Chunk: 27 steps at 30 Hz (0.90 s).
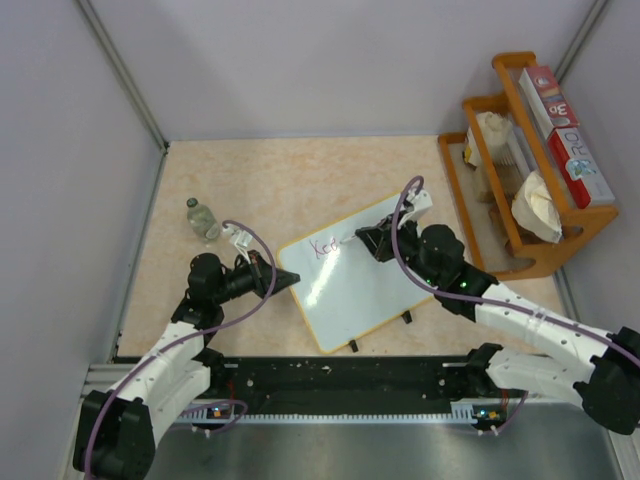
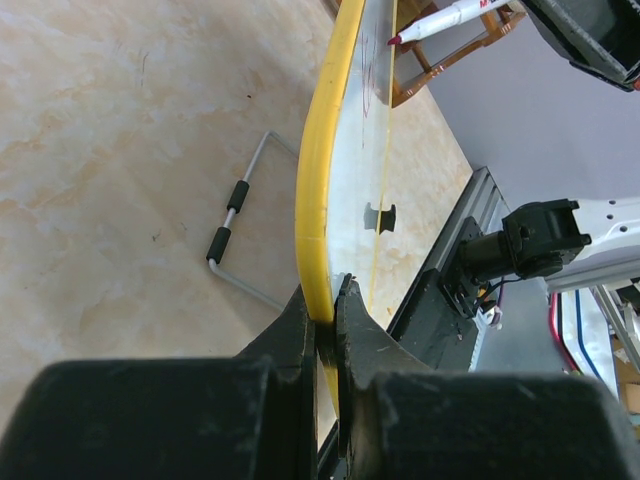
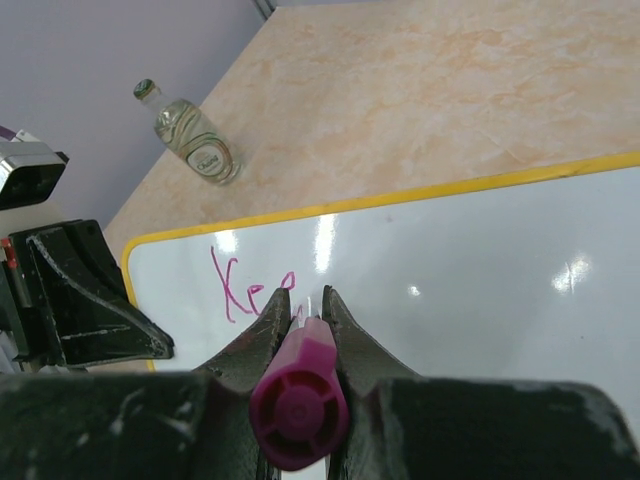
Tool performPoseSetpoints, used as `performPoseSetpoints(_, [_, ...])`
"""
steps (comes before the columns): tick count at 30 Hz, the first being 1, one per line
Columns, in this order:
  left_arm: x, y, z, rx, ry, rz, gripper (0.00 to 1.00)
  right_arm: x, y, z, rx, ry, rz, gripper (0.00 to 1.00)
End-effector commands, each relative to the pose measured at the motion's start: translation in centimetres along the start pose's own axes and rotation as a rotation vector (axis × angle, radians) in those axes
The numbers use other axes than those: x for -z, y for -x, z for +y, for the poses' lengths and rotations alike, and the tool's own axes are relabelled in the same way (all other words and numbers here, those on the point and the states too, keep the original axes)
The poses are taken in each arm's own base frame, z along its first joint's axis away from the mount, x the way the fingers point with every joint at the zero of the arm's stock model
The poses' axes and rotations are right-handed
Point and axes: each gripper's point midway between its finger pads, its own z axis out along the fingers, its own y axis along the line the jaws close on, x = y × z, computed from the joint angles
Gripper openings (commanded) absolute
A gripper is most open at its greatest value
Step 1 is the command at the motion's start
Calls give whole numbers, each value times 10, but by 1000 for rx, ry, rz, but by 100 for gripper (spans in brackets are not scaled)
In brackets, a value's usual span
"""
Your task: Write a sentence on the whiteboard
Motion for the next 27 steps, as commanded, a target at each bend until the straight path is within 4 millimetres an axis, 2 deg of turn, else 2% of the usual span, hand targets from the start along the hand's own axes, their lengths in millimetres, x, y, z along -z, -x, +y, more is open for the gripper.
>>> performPoseSetpoints(1, [1,-20,23,-133,51,70,0,0,43,8,23,-4,-102,0])
performPoseSetpoints(13, [1,-21,23,-132,50,71,0,-11,42,11,25,1,-84,0])
performPoseSetpoints(18, [2,-21,23,-133,50,70,0,-15,28,4,27,-17,-54,0])
performPoseSetpoints(27, [2,-21,23,-133,50,70,0,-7,4,-8,25,-41,-3,0])
